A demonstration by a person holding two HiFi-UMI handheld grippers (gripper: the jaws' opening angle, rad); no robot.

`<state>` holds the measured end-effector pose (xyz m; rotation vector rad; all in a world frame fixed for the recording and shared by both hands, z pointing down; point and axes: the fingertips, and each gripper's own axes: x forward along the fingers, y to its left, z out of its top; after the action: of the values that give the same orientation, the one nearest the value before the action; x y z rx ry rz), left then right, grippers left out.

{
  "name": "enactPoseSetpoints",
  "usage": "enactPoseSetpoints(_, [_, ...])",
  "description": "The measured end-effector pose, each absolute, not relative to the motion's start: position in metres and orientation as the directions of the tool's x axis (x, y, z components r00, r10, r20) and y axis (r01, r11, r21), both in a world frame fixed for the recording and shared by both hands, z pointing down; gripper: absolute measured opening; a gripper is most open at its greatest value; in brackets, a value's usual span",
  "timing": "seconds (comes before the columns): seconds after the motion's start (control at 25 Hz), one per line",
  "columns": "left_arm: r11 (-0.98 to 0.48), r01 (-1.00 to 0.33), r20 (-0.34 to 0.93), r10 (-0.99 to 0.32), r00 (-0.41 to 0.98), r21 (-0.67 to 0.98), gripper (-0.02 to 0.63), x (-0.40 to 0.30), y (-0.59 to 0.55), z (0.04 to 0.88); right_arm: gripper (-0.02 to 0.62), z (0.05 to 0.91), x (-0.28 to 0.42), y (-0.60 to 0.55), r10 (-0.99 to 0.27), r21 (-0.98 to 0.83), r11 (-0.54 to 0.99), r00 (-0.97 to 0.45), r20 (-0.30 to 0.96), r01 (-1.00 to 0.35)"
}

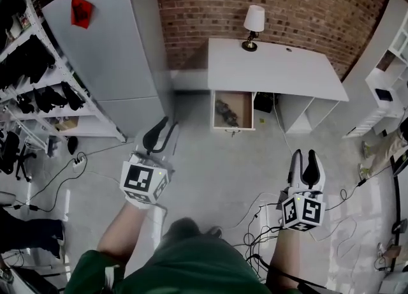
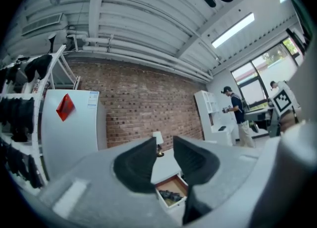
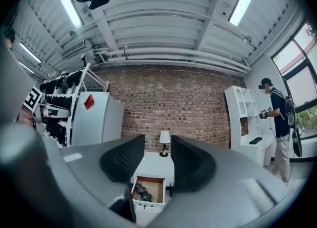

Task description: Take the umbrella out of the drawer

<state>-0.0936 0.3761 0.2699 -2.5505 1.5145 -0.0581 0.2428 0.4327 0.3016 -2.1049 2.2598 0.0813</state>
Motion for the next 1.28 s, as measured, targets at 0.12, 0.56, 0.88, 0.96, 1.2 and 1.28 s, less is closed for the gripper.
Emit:
enactPoseSetpoints(0.12, [-0.464,-0.868,-0.039,-0.878,0.478,-0.177,0.109,-0.089,0.377,0.278,0.156,0.31,0.247,0.429,-0.995,-0.001,0.084,-0.084,-0.059,-0.996])
enactPoseSetpoints(0.56, [-0.495,-0.862,0.009,-0.868,0.497,-0.111,0.117,-0.098,0.273,0.313,0.156,0.327,0.242,0.347,-0.999,0.025,0.053,-0.053,-0.002,-0.998])
enactPoseSetpoints(0.88, [-0.562,-0.822,0.051,-0.827,0.56,-0.094,0.136,-0.118,0.163,0.346,0.156,0.331,0.203,0.255,-0.999,0.069,0.021,-0.018,0.051,-0.997])
enactPoseSetpoints(0.96, [-0.583,-0.807,0.065,-0.813,0.579,-0.1,0.144,-0.118,0.142,0.355,0.156,0.335,0.197,0.235,-0.998,0.068,0.014,-0.01,0.066,-0.998])
enactPoseSetpoints(1.2, [-0.617,-0.784,0.095,-0.786,0.61,-0.067,0.149,-0.124,0.091,0.374,0.156,0.346,0.18,0.191,-0.995,0.075,0.009,-0.002,0.096,-0.997])
enactPoseSetpoints(1.28, [-0.621,-0.781,0.101,-0.783,0.614,-0.061,0.149,-0.124,0.079,0.377,0.156,0.351,0.177,0.178,-0.994,0.072,0.013,-0.005,0.106,-0.997])
